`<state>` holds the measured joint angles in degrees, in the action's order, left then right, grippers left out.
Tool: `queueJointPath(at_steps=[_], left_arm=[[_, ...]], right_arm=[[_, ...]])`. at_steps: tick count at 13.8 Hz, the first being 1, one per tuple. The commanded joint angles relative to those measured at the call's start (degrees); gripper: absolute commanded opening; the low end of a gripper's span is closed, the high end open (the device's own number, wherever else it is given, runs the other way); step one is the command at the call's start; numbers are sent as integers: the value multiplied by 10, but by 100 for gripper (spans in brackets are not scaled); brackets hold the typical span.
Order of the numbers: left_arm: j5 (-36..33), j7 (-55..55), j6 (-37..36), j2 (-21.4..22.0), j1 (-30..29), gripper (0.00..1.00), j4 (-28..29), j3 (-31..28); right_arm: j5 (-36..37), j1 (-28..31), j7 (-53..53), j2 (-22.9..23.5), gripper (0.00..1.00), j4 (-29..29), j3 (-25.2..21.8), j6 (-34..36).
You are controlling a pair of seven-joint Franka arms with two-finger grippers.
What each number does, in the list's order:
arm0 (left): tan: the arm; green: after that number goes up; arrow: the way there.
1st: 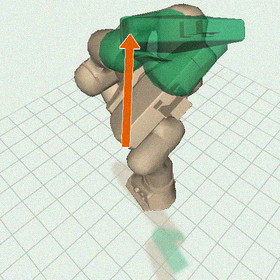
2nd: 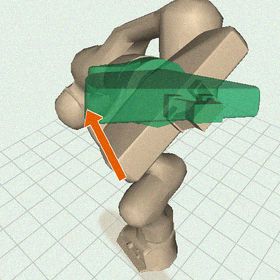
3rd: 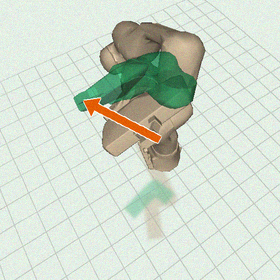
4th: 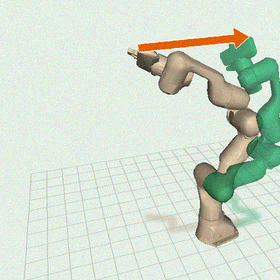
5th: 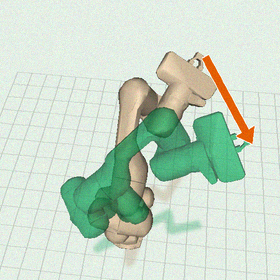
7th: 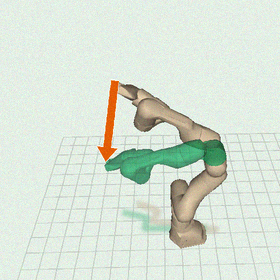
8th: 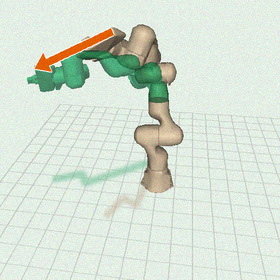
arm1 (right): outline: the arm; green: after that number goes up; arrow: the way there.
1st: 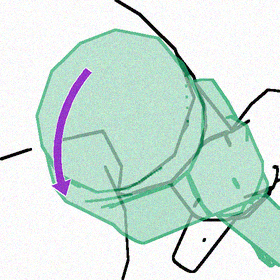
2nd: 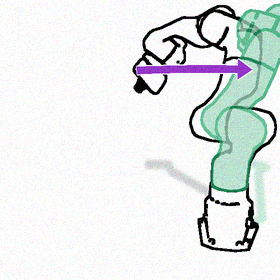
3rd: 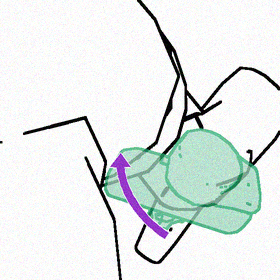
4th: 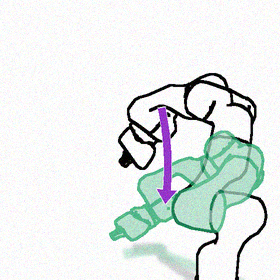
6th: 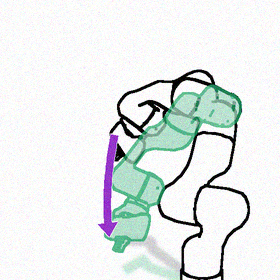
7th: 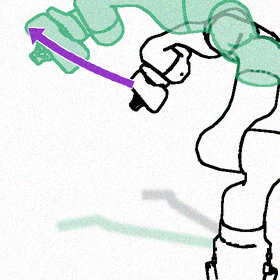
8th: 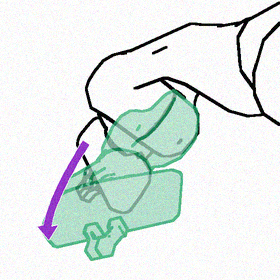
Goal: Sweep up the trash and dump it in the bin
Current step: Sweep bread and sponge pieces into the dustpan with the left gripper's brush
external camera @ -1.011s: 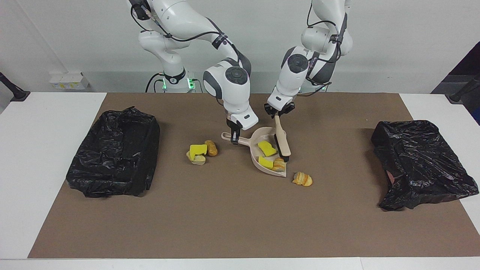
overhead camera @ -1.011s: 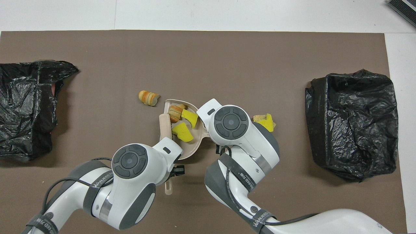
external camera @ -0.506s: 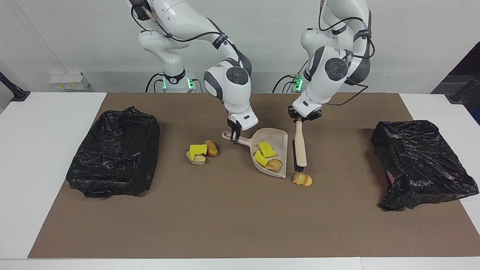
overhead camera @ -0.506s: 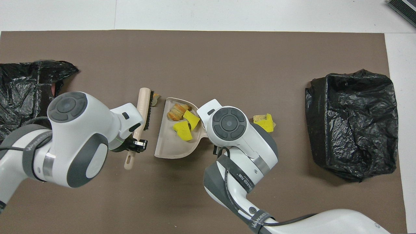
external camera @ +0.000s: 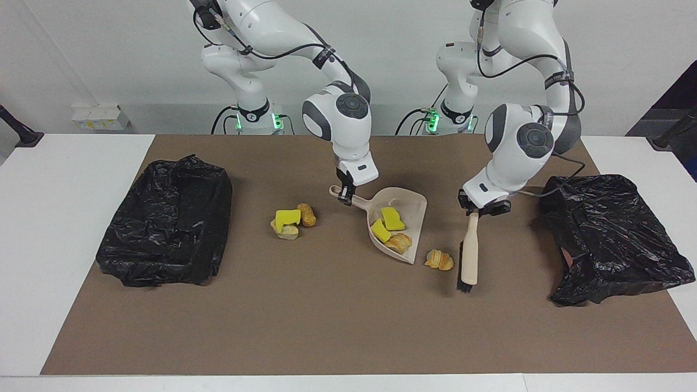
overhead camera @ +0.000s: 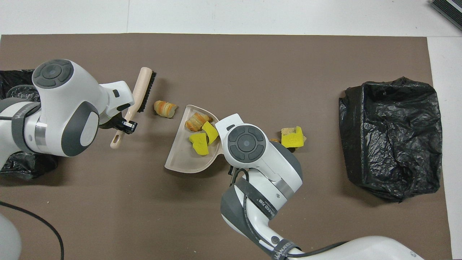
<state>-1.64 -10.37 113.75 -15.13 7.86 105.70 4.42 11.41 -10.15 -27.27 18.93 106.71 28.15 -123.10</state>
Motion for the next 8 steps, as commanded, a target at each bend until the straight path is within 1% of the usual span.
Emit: queueJointPath(at_steps=[1, 3, 5, 7, 8], left_arm=[[-18, -44, 10, -17, -10, 0, -6, 7], [-17, -72, 4, -4, -7, 0, 25, 8], [-16, -106, -6, 19, -1, 0, 63, 11], [-10, -134, -77, 30, 5, 0, 64, 16], [-8, -141, -115, 40, 23, 0, 68, 16]], right_arm=[[-5, 6, 12, -2, 0, 7, 4, -10], [-6, 6, 12, -2, 0, 7, 4, -11], [-6, 6, 12, -2, 0, 7, 4, -10], [-6, 6, 12, -2, 0, 7, 4, -10], [-6, 6, 12, -2, 0, 7, 4, -10]])
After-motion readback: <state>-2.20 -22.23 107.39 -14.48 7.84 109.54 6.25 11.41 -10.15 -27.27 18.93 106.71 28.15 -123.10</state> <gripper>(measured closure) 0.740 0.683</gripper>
